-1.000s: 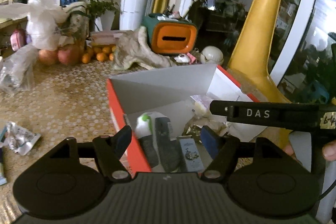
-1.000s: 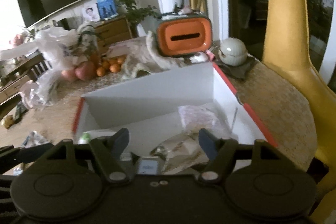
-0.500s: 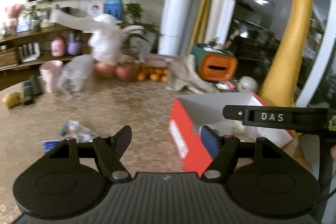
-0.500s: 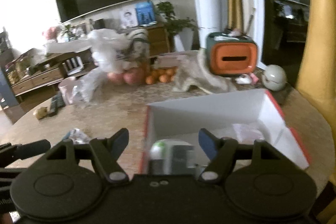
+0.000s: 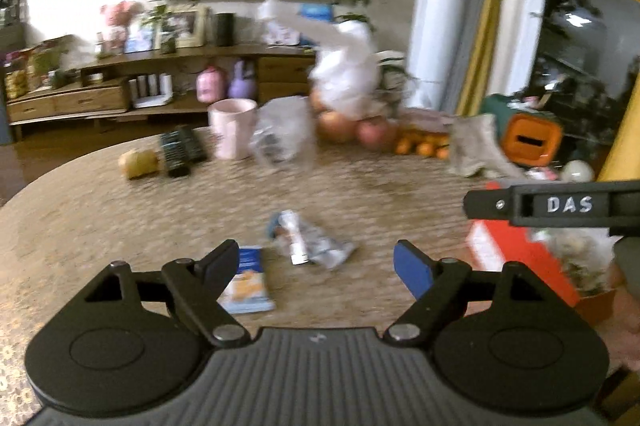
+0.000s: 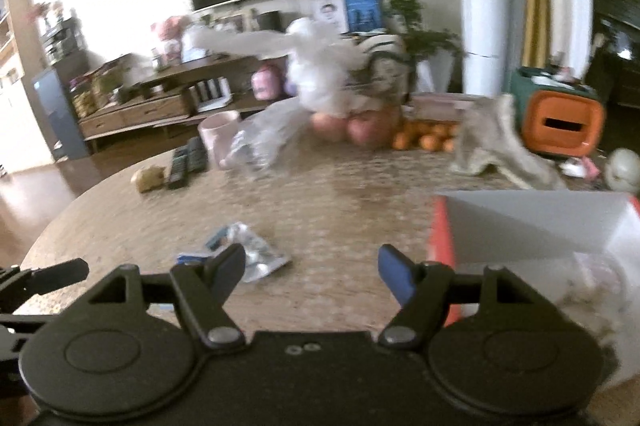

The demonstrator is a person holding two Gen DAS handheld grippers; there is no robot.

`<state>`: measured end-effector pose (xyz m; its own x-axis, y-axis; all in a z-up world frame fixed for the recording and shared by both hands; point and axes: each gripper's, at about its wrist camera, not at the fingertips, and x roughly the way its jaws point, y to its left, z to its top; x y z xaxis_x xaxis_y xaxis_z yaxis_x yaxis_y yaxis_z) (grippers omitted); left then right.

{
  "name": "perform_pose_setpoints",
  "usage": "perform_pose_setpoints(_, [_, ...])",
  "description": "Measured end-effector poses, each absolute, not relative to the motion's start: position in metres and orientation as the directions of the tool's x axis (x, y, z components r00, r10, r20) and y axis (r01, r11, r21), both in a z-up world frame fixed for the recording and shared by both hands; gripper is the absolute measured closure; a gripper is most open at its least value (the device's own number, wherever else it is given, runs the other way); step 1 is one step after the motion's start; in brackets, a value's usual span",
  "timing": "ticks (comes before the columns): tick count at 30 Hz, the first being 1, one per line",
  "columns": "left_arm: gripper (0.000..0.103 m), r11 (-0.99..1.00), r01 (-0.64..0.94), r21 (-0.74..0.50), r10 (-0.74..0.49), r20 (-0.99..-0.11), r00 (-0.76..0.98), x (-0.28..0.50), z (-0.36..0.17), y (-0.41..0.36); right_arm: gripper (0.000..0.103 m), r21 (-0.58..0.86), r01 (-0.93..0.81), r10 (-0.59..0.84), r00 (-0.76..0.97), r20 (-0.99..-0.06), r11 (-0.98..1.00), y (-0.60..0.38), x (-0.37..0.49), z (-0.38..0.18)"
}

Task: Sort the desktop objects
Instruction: 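Withdraw both tools from the shoebox toward the table items, then grasp the blue cracker packet with the left tool while the right tool grasps the white cable packet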

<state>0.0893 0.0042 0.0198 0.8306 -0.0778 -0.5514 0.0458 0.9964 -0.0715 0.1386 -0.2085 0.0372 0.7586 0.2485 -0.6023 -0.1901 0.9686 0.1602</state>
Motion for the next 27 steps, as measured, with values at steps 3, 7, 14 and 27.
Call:
perform_pose_setpoints(3, [0.019,0.997,0.015,-0.069,-0.052,-0.56,0.827,0.096,0.009,0.018,0.03,0.164,-0.216,0.272,0.741,-0.614,0.962,-0.191,0.151,0.028])
perform_pose_setpoints(7, [0.019,0.998,-0.015,-0.053,-0.017,-0.562,0.827,0.107,-0.004,0.031,0.03,0.161,-0.25,0.295,0.724,-0.624,0.955,-0.175,0.166,0.018])
perform_pose_setpoints(14, [0.019,0.999,-0.027,-0.038,-0.001,-0.596,0.803,0.135,-0.042,0.046,0.03,0.149,-0.311,0.329,0.674,-0.661,0.938,-0.145,0.2,-0.01])
perform_pose_setpoints(27, [0.019,0.996,-0.05,-0.075,-0.01,-0.647,0.762,0.186,-0.092,0.058,0.047,0.14,-0.368,0.348,0.592,-0.727,0.919,-0.099,0.259,-0.068])
